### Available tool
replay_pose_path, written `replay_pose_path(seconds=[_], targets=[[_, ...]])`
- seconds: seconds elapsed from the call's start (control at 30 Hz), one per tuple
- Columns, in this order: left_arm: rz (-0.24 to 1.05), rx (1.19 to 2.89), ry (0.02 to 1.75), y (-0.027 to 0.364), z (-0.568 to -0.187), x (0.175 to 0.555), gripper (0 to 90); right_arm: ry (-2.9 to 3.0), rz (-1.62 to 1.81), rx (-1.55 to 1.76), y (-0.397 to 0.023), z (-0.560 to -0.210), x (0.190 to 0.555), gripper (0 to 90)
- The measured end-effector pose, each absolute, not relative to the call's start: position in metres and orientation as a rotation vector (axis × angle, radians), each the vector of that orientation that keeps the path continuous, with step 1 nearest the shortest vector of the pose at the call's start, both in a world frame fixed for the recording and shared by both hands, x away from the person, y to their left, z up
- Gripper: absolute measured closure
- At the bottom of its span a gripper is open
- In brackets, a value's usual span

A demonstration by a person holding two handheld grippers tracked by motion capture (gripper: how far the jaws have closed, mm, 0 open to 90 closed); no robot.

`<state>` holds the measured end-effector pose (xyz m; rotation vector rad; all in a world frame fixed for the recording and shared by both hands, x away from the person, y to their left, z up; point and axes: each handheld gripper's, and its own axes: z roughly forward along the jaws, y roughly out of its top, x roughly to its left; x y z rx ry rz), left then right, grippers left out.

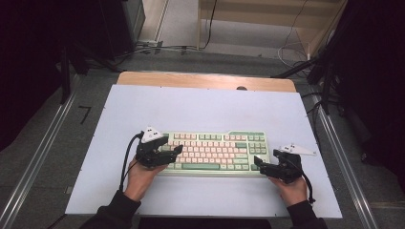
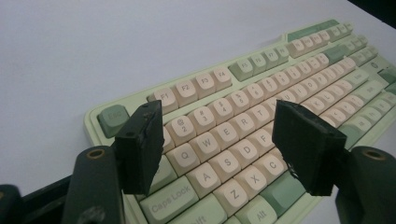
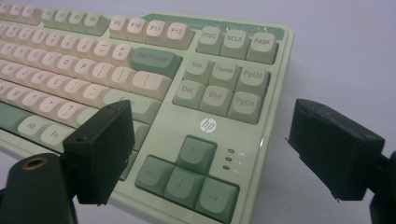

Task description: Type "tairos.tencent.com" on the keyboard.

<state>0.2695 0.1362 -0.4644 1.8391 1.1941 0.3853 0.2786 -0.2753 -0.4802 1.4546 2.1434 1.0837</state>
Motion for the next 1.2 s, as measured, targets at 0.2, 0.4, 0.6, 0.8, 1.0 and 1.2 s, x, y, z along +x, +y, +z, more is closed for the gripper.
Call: replay_pose_path(seconds=[0.2, 0.4, 0.6, 0.8, 1.0, 1.2], targets=[[0.344, 1.843, 1.254, 0.143, -0.474, 0.270, 33.9, 2.148, 1.080, 1.454, -0.275, -0.480, 0.278, 12.5], [0.398, 1.849, 1.277, 0.143, -0.476, 0.267, 51.6, 2.147, 1.079, 1.455, -0.276, -0.481, 0.278, 12.5], [0.389, 1.848, 1.209, 0.142, -0.477, 0.264, 77.8, 2.148, 1.076, 1.453, -0.275, -0.481, 0.278, 12.5], [0.369, 1.870, 1.191, 0.142, -0.479, 0.266, 90.0, 2.149, 1.077, 1.454, -0.275, -0.481, 0.278, 12.5], [0.362, 1.900, 1.203, 0.140, -0.482, 0.266, 90.0, 2.150, 1.075, 1.455, -0.275, -0.481, 0.278, 12.5], [0.351, 1.925, 1.214, 0.136, -0.488, 0.268, 90.0, 2.150, 1.075, 1.455, -0.275, -0.481, 0.278, 12.5]])
